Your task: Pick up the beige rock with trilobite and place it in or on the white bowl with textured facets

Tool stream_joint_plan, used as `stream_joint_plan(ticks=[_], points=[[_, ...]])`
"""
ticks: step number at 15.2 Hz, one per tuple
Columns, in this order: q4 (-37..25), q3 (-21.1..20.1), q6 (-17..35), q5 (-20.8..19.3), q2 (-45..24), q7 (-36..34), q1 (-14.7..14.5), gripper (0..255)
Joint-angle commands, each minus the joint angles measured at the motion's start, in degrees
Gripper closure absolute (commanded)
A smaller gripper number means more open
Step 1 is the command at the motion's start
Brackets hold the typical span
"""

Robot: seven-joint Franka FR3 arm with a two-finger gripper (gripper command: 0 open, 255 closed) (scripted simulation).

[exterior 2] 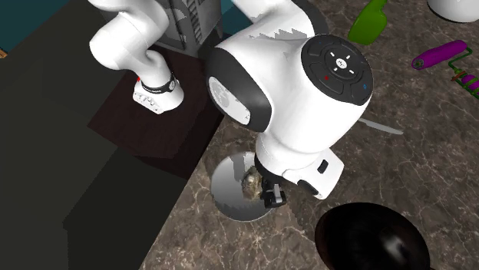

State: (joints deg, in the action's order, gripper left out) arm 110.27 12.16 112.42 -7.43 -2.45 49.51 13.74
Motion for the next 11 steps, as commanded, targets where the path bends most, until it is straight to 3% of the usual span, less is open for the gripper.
stream_joint_plan(ticks=[1, 6, 11], points=[[1.28, 0.02, 1.51, 0.04, -0.52, -0.14, 0.03, 255], [3.67, 0.06, 4.96, 0.08, -1.61, -0.40, 0.11, 255], [3.67, 0.06, 4.96, 0.08, -1.61, -0.41, 0.11, 255]])
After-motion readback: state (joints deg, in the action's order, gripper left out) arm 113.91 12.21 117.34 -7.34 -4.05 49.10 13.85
